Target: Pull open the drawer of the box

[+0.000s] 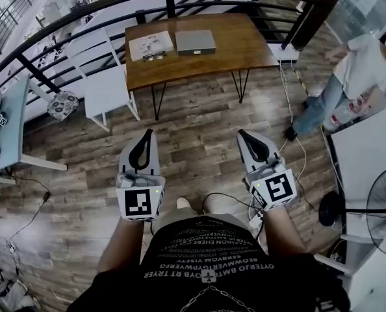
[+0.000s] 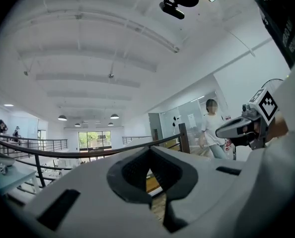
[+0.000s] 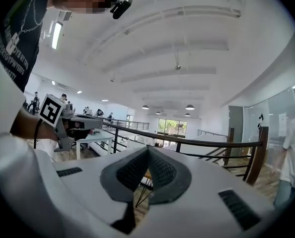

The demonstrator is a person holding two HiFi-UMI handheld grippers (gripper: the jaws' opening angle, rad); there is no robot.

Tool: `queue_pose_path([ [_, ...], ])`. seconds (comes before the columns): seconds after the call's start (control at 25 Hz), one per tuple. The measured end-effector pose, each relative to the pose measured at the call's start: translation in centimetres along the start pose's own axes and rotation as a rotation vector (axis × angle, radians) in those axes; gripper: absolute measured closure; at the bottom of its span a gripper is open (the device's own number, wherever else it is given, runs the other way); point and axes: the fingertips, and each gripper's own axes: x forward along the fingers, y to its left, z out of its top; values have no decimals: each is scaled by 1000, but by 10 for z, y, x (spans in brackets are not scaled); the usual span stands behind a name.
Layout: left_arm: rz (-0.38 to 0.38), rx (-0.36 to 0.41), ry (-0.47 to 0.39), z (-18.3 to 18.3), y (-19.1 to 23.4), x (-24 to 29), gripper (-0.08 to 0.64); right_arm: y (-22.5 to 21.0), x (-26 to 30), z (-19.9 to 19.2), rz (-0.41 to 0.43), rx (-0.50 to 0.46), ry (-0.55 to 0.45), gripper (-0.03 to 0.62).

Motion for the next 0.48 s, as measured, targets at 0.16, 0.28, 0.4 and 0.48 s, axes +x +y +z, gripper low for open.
queue_pose_path([
  [0.16, -44, -47, -4, -5, 15, 0, 560, 11, 12, 4, -17, 1, 9, 597],
  [0.28, -55, -51, 3, -12, 24, 1, 560, 16, 18, 4, -33, 3, 16, 597],
  [0.4, -70, -68, 8, -20, 26, 0, 560, 17, 17, 4, -46, 7, 19, 597],
  [0.48, -68, -69, 13, -26, 26, 3, 560, 11, 16, 5, -61, 10, 18, 597],
])
